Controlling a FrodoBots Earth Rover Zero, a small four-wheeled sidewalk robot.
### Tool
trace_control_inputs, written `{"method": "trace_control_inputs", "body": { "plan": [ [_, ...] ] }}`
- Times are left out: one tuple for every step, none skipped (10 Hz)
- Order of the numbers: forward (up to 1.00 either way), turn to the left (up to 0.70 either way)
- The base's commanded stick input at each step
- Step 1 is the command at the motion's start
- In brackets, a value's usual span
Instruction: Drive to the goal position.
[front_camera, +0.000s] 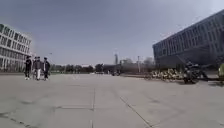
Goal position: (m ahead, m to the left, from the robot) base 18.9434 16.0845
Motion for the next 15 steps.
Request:
{"method": "trace_control_inputs", "body": {
  "plan": [
    [1.00,-0.03],
    [1.00,-0.03],
    [1.00,-0.03],
    [1.00,-0.03],
    [1.00,-0.03],
    [1.00,-0.03],
    [1.00,-0.03],
    [1.00,-0.03],
    [1.00,-0.03],
    [1.00,-0.03],
    [1.00,-0.03],
    [1.00,-0.03],
    [1.00,-0.03],
    [1.00,-0.03],
    [1.00,-0.03]
  ]
}}
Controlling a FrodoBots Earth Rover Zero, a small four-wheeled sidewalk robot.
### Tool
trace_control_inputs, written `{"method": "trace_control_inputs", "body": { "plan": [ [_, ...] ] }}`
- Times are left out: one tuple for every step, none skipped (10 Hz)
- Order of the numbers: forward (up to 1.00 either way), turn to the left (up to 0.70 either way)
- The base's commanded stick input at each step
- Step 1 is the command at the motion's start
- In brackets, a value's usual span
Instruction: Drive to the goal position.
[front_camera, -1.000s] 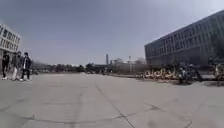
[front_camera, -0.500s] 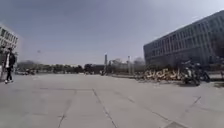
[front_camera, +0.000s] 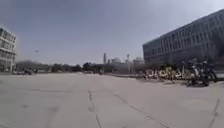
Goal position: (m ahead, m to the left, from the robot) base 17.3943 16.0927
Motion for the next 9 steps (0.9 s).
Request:
{"method": "trace_control_inputs", "body": {
  "plan": [
    [1.00,-0.03],
    [1.00,-0.03],
    [1.00,-0.03],
    [1.00,-0.03],
    [1.00,-0.03],
    [1.00,-0.03],
    [1.00,-0.03],
    [1.00,-0.03],
    [1.00,-0.03]
  ]
}}
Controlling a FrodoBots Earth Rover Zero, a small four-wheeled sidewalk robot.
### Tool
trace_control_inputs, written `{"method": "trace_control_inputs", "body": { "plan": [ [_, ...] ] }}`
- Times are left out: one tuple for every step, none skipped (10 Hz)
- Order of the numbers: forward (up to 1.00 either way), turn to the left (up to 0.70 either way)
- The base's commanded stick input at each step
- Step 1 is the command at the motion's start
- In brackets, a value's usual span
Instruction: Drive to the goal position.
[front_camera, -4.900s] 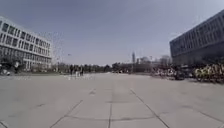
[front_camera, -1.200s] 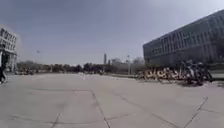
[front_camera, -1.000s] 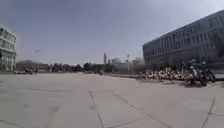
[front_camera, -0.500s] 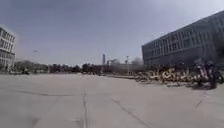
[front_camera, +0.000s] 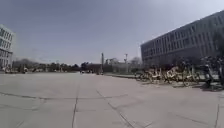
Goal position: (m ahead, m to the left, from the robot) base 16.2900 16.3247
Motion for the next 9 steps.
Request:
{"method": "trace_control_inputs", "body": {
  "plan": [
    [1.00,-0.03],
    [1.00,-0.03],
    [1.00,-0.03],
    [1.00,-0.03],
    [1.00,-0.03],
    [1.00,-0.03],
    [1.00,-0.03],
    [1.00,-0.03],
    [1.00,-0.03]
  ]
}}
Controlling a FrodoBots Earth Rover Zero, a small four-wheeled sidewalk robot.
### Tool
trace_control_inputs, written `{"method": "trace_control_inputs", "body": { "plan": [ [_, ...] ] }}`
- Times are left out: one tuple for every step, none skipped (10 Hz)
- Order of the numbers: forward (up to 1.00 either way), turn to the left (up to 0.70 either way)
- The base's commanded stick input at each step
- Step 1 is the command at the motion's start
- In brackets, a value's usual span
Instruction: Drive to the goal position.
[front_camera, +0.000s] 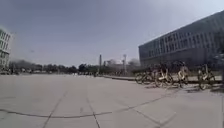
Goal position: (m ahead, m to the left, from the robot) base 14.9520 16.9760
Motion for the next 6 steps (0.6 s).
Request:
{"method": "trace_control_inputs", "body": {
  "plan": [
    [1.00,-0.03],
    [1.00,-0.03],
    [1.00,-0.03],
    [1.00,-0.03],
    [1.00,-0.03],
    [1.00,-0.03]
  ]
}}
